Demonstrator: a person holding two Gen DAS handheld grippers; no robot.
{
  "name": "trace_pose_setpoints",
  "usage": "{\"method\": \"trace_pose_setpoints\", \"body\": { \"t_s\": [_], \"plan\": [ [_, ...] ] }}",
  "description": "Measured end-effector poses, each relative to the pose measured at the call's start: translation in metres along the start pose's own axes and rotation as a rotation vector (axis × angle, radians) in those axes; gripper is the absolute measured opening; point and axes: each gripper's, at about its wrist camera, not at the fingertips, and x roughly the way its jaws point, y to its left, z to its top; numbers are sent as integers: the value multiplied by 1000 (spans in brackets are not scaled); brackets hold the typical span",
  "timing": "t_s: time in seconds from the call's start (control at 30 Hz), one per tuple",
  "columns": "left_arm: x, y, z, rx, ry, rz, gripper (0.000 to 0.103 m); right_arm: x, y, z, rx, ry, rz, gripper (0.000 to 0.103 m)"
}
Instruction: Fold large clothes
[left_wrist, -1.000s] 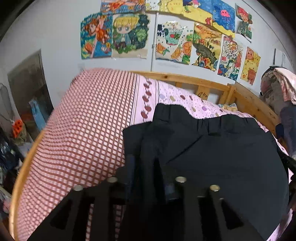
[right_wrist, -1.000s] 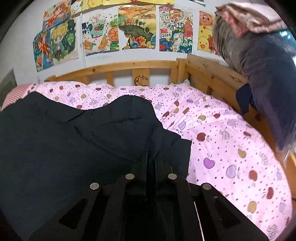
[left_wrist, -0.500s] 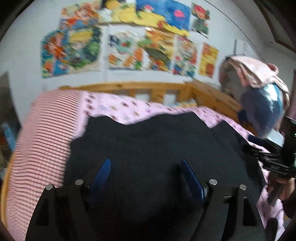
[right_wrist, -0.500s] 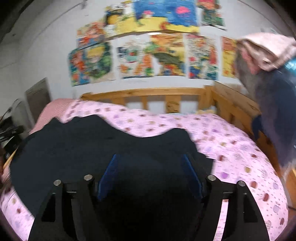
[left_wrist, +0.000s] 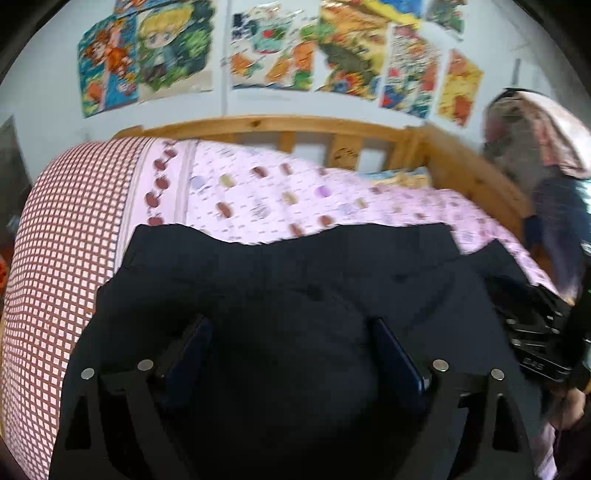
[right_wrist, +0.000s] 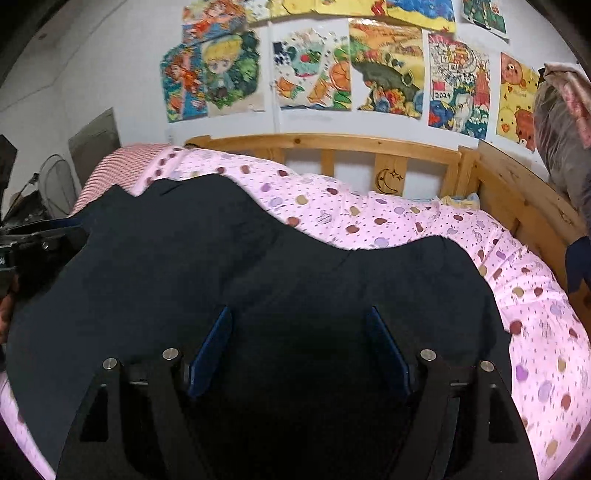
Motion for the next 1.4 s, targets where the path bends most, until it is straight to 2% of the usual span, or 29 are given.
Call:
{"method": "trace_pose_setpoints", "body": {
  "t_s": [0.17, 0.37, 0.6, 0.93, 1.4],
  "plan": [
    [18, 6, -6, -8, -2, 18, 93, 29, -6, 7, 16, 30, -46, 71],
    [32, 12, -9, -28, -6, -14, 96, 54, -25, -4, 129, 65, 14, 76],
    [43, 18, -13, -51, -30, -61, 98, 77, -34, -17, 188, 58, 63, 78],
    [50, 19, -16, -54, -53, -87, 101, 88, -40, -29, 232, 0, 97, 79],
    [52, 21, -18, -52, -56, -102, 102, 94, -45, -34, 253, -19, 116, 79]
  ]
}}
